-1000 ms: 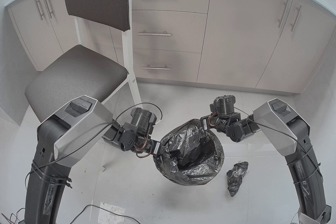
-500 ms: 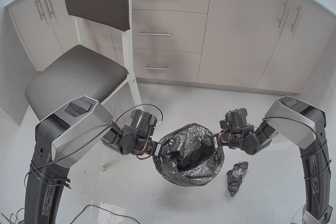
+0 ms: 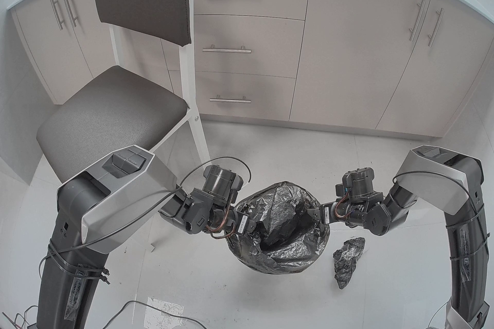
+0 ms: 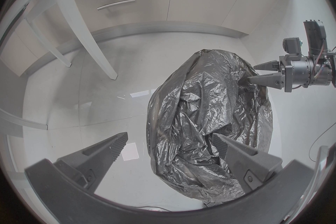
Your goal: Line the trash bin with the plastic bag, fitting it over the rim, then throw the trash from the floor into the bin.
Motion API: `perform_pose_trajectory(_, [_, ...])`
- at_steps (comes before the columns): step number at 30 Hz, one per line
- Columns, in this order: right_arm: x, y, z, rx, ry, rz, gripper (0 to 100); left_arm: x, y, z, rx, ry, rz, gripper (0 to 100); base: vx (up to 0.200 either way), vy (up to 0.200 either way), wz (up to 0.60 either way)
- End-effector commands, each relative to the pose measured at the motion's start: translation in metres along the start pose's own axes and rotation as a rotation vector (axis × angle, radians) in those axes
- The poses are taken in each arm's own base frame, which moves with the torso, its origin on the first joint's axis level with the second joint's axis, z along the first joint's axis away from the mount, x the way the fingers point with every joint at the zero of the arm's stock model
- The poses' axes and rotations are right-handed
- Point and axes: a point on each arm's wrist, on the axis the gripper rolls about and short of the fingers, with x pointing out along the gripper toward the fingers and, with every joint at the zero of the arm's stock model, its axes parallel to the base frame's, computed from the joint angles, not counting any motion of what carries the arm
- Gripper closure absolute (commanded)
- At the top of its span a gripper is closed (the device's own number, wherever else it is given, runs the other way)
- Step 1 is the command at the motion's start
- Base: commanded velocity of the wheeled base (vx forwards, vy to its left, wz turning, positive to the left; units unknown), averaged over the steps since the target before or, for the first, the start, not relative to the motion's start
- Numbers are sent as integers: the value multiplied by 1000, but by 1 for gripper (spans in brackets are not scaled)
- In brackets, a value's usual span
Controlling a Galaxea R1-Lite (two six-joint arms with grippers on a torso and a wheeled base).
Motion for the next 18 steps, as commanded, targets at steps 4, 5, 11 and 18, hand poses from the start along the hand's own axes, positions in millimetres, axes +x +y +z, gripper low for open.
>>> perform_pose_trajectory(4, [0, -1, 0, 55, -2, -2, 0, 8, -1, -7, 0, 20, 9, 0, 0, 0, 0])
perform_pose_trajectory(5, [0, -2, 0, 60, -3, -3, 0, 8, -1, -8, 0, 23, 9, 0, 0, 0, 0])
perform_pose_trajectory(11, [-49, 6, 25, 175, -75, 151, 0, -34, -17, 4, -92, -13, -36, 0, 0, 0, 0])
perform_pose_trajectory(18, [-113, -23, 45, 333, -164, 129, 0, -116, -31, -26, -225, -120, -147, 0, 0, 0, 0])
